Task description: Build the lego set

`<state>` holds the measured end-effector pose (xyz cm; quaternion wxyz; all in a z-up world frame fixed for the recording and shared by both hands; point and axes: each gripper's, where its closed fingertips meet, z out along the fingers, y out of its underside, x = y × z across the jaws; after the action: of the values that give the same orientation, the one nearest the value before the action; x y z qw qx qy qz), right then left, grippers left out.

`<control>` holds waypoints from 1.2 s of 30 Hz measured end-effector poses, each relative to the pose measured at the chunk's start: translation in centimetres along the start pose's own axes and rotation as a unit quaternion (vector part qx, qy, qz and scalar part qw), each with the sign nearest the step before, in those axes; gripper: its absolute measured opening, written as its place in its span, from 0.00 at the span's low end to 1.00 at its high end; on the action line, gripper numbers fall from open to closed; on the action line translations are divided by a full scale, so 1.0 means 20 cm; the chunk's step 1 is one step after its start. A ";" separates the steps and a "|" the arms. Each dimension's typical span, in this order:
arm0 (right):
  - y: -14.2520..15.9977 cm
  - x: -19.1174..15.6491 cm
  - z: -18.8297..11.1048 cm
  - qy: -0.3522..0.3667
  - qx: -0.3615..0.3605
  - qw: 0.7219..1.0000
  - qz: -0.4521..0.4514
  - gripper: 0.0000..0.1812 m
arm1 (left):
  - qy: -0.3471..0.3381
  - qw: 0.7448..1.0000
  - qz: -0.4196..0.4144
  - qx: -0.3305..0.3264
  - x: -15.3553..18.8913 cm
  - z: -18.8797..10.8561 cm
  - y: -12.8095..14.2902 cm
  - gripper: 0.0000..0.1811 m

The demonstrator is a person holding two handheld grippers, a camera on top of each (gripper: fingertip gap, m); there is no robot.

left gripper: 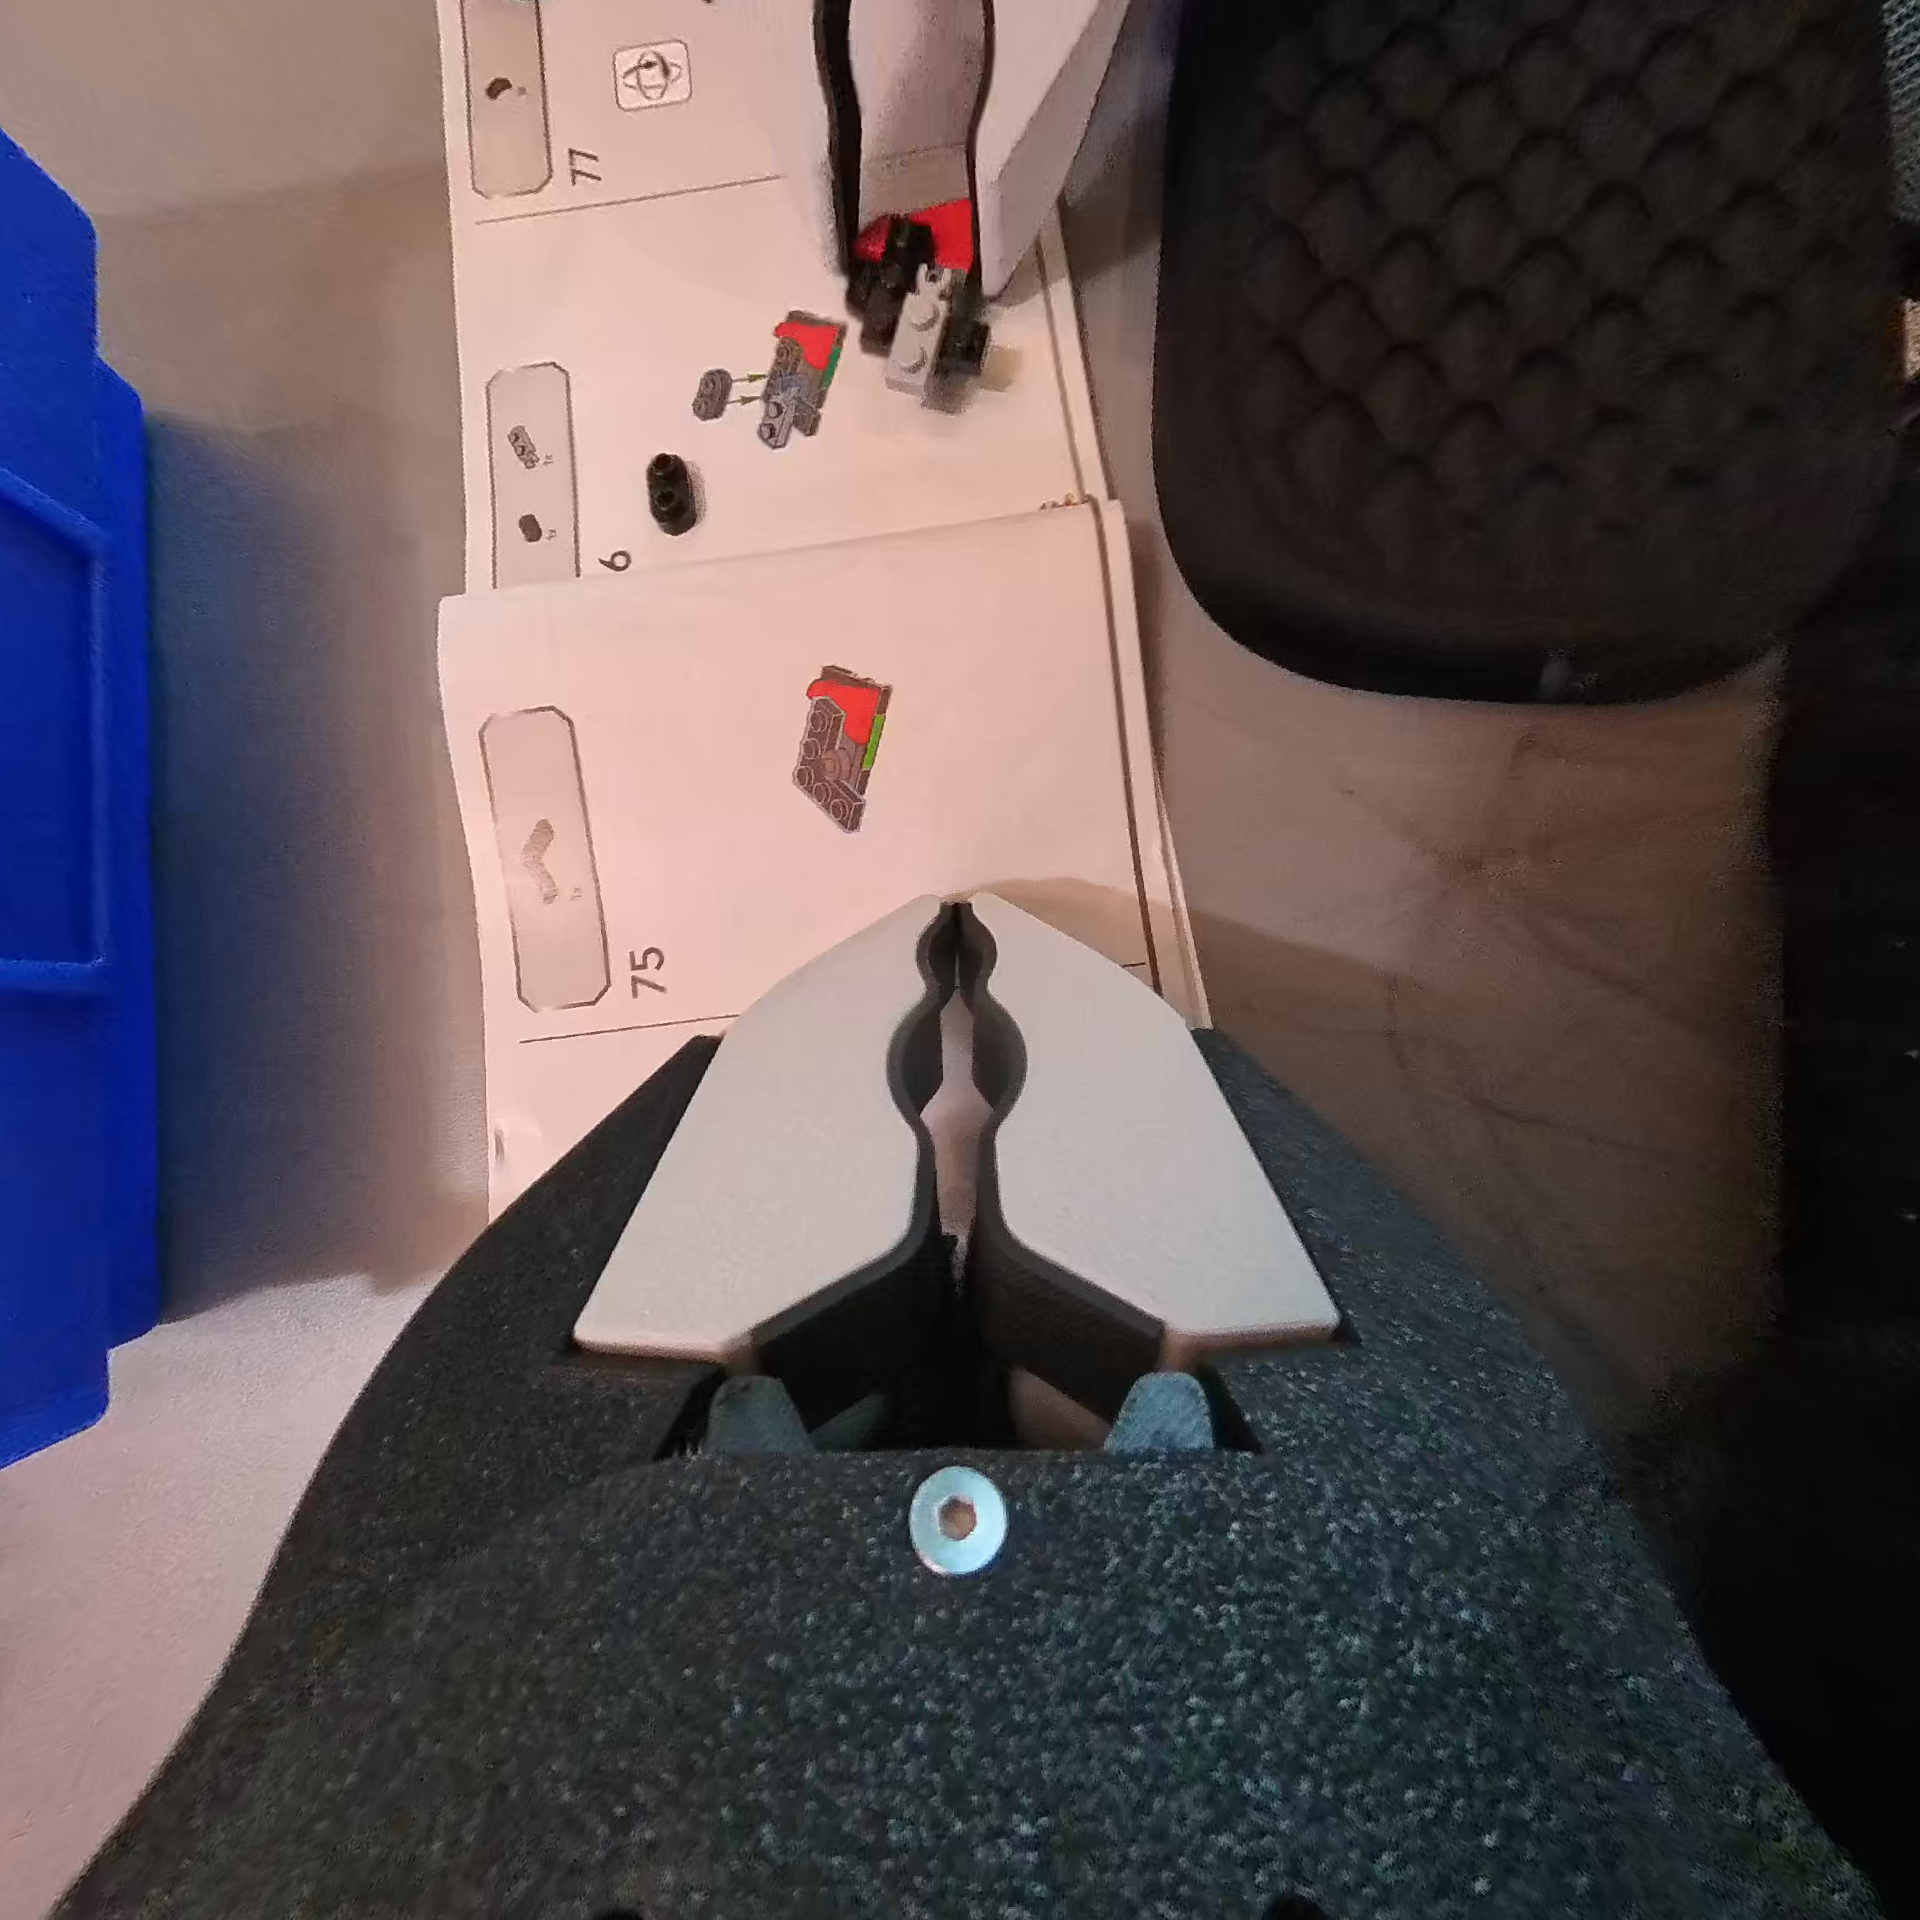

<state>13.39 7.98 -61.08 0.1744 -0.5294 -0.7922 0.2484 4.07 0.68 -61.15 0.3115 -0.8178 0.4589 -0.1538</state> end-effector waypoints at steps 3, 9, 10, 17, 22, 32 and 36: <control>0.00 0.01 0.01 -0.006 -0.009 1.000 -0.011 0.16 | -0.001 1.000 0.000 0.003 0.00 0.00 0.00 0.00; -0.03 0.04 -0.04 0.007 0.011 1.000 -0.006 0.20 | 0.002 1.000 -0.004 0.007 0.00 0.00 0.00 0.00; -0.02 0.05 -0.06 0.015 0.012 1.000 -0.002 0.20 | 0.003 1.000 -0.004 0.008 0.00 0.00 0.00 0.00; 0.04 -0.01 -0.11 0.061 0.045 0.996 0.050 0.04 | 0.007 1.000 -0.009 0.011 0.00 0.00 0.00 0.00; 0.08 -0.04 -0.07 0.077 0.065 0.990 0.097 0.06 | 0.011 1.000 -0.013 0.012 0.00 0.00 0.00 0.00; 0.08 -0.05 -0.06 0.080 0.102 0.974 0.184 0.09 | 0.017 1.000 -0.020 0.014 0.00 0.00 0.00 0.00; 0.09 -0.05 -0.06 0.102 0.086 0.976 0.172 0.08 | 0.014 1.000 -0.016 0.014 0.00 0.00 0.00 0.00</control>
<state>15.64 7.90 -61.20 0.2535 -0.6636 -0.6427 0.2870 4.11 0.65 -61.10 0.3139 -0.8185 0.4476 -0.1765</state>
